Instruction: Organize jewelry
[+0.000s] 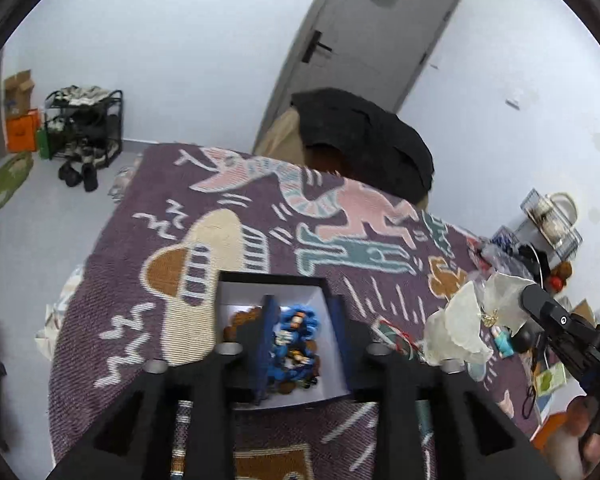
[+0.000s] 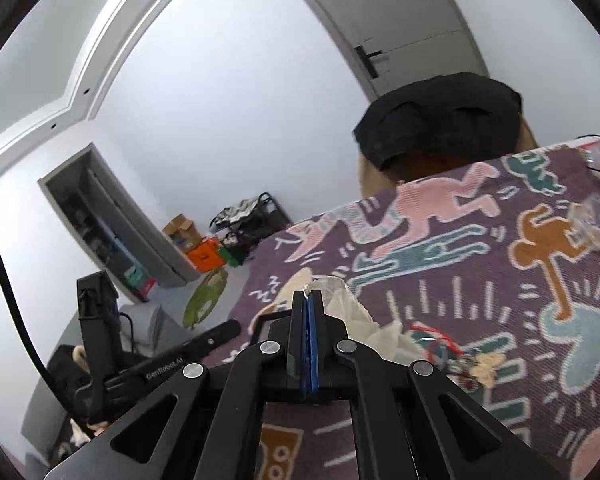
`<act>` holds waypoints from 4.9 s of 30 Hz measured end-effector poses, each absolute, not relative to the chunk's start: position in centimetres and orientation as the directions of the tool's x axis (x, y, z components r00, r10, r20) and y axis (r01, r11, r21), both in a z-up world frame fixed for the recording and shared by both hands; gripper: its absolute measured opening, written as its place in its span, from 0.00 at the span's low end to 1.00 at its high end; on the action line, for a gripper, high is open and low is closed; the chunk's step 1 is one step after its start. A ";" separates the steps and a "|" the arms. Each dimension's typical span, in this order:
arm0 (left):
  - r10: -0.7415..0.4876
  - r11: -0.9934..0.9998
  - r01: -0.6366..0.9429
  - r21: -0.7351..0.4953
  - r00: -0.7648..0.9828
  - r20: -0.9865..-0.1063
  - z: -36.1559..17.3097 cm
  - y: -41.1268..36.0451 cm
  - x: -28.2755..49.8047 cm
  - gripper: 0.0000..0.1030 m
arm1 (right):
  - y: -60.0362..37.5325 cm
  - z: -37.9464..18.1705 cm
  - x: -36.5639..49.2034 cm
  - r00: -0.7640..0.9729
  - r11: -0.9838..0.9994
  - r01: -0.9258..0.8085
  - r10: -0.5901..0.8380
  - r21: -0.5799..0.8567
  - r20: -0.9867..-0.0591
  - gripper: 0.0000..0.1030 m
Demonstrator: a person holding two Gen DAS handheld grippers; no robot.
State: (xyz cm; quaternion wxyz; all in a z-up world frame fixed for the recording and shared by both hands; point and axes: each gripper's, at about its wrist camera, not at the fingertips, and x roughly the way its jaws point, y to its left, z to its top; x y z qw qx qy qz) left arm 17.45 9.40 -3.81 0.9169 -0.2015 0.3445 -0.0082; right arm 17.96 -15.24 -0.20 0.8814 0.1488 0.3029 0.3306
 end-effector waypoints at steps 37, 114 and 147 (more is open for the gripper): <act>-0.082 0.888 -0.200 -0.413 0.818 -0.570 -3.4 14.5 13.2 0.65 | -8.3 -3.8 20.5 0.493 0.751 -0.477 0.659 0.457 -0.568 0.64; -0.164 0.986 0.081 -0.143 0.525 -0.835 -11.7 -7.3 25.6 0.00 | -25.3 -13.0 23.2 0.534 0.882 -0.201 0.464 0.427 -0.707 0.56; -0.132 0.991 0.056 -0.120 0.451 -0.883 -12.1 -7.1 25.9 0.31 | -27.8 -12.5 23.7 0.627 0.905 -0.121 0.388 0.408 -0.676 0.12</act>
